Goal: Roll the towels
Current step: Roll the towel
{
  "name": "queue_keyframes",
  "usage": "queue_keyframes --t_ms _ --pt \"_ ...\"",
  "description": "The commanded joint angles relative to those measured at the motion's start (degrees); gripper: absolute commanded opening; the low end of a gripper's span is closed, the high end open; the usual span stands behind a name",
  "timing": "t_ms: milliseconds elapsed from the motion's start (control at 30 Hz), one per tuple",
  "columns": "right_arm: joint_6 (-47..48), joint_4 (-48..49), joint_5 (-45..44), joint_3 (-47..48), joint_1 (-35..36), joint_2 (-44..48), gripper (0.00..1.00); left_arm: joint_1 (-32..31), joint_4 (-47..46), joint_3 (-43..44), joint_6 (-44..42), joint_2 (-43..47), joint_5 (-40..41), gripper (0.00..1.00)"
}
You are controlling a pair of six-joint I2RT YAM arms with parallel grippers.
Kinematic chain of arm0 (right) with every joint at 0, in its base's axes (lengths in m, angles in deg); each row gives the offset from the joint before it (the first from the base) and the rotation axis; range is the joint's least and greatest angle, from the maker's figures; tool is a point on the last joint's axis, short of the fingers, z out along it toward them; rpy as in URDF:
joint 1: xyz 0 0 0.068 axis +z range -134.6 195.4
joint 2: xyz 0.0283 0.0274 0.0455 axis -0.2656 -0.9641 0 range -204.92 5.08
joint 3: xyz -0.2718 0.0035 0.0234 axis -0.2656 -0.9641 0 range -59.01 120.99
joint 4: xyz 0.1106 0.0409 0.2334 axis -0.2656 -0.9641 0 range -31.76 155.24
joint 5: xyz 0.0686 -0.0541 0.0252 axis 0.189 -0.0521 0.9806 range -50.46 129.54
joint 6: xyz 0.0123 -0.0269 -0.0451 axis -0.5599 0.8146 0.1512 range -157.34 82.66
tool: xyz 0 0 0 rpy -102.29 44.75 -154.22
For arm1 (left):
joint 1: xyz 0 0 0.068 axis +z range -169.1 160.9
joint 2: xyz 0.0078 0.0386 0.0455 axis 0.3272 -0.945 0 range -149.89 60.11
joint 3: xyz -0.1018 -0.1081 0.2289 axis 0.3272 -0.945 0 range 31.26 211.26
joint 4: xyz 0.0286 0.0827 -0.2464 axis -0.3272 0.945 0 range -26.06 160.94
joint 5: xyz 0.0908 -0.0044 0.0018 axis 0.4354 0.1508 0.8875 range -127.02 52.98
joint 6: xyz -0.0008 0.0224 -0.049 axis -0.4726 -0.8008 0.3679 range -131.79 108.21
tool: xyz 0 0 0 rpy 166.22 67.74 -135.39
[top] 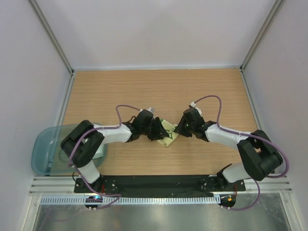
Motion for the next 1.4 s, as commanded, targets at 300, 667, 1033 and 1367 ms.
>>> queue_keyframes --t_ms 300,667,1033,1367 --pt "-0.62 -17.41 -8.61 7.14 -0.19 0.24 0.12 -15.4 27.62 17.32 -24.07 0.62 27.31 0.47" --pt "-0.53 -18.2 -6.32 9.44 -0.28 -2.31 0.12 -26.3 27.53 21.7 -31.99 -0.26 39.52 0.48" --pt "-0.18 -18.46 -4.91 9.7 -0.2 -2.14 0.12 -28.68 28.93 28.04 -36.65 -7.37 43.48 0.48" --pt "0.08 -19.26 -3.77 10.66 -0.28 -2.84 0.12 -28.06 25.34 25.67 -35.25 -11.25 41.46 0.47"
